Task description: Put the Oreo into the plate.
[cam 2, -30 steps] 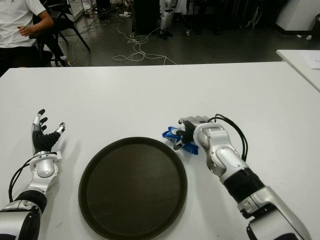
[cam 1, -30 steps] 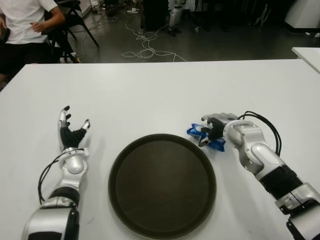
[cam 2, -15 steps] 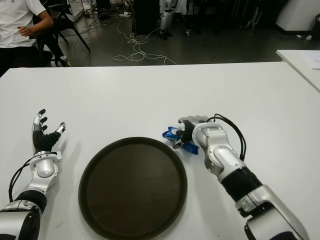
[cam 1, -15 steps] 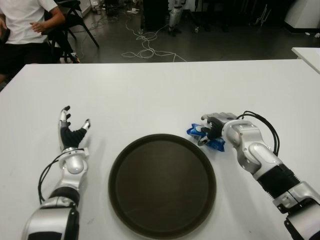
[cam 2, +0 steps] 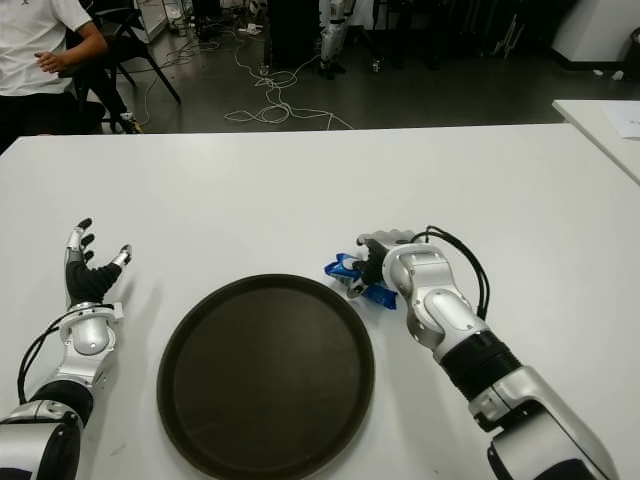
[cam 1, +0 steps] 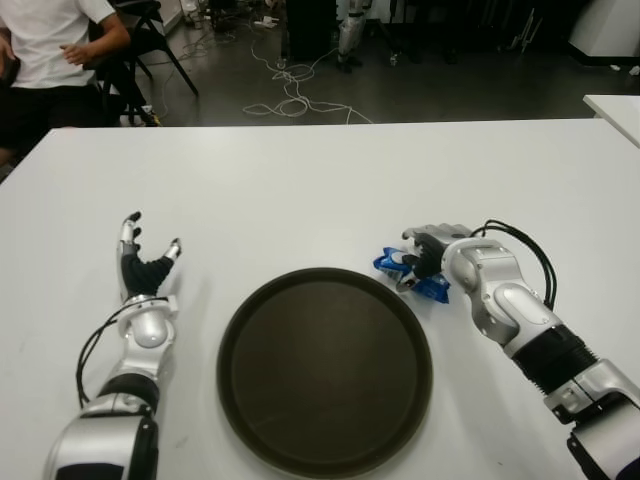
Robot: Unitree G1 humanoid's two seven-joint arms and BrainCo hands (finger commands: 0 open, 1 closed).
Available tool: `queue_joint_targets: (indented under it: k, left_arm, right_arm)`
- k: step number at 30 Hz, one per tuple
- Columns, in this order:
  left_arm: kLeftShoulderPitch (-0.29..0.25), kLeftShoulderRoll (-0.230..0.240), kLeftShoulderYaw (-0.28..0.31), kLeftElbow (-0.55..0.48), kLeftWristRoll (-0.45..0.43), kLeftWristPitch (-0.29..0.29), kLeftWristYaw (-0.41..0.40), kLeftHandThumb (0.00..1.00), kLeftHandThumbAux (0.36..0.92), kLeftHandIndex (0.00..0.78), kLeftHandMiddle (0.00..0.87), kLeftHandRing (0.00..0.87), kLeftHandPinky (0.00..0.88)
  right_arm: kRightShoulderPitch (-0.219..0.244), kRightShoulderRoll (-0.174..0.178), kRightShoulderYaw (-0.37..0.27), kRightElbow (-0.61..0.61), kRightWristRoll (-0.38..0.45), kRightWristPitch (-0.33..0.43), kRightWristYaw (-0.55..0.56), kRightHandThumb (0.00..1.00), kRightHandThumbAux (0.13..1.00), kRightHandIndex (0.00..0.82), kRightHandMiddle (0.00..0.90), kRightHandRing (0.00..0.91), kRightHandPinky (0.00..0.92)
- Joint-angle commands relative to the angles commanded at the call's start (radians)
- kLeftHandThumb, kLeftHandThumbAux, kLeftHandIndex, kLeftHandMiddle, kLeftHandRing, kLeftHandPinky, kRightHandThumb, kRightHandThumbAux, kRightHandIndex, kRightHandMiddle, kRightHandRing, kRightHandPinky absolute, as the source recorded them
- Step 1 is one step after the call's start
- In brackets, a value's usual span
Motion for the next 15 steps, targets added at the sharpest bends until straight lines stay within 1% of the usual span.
queue_joint_targets:
  k: [3,6,10,15]
  left_arm:
    - [0.000,0.001,-0.003,0.000,0.005,0.000,0.004,0.049,0.815,0.081,0.081,0.085,0.095]
    - [0.000,0.001,-0.004,0.000,0.007,0.001,0.006,0.047,0.803,0.083,0.076,0.082,0.089]
    - [0.000,0.000,-0.005,0.000,0.008,0.003,0.010,0.051,0.790,0.085,0.082,0.086,0.093]
    - [-0.001,0.000,-0.006,0.001,0.011,0.005,0.017,0.043,0.785,0.081,0.089,0.100,0.120]
  right_arm:
    - [-0.003,0.001,0.003,0.005,0.000,0.001,0.004,0.000,0.568,0.085,0.165,0.175,0.189]
    - [-0.002,0.002,0.003,0.008,0.000,0.000,0.001,0.000,0.576,0.087,0.170,0.185,0.206]
    - [-0.003,-0.003,0.010,0.017,-0.002,-0.018,-0.010,0.000,0.585,0.087,0.172,0.192,0.218]
    - [-0.008,-0.008,0.018,0.021,-0.003,-0.025,-0.001,0.000,0.595,0.077,0.168,0.191,0.222]
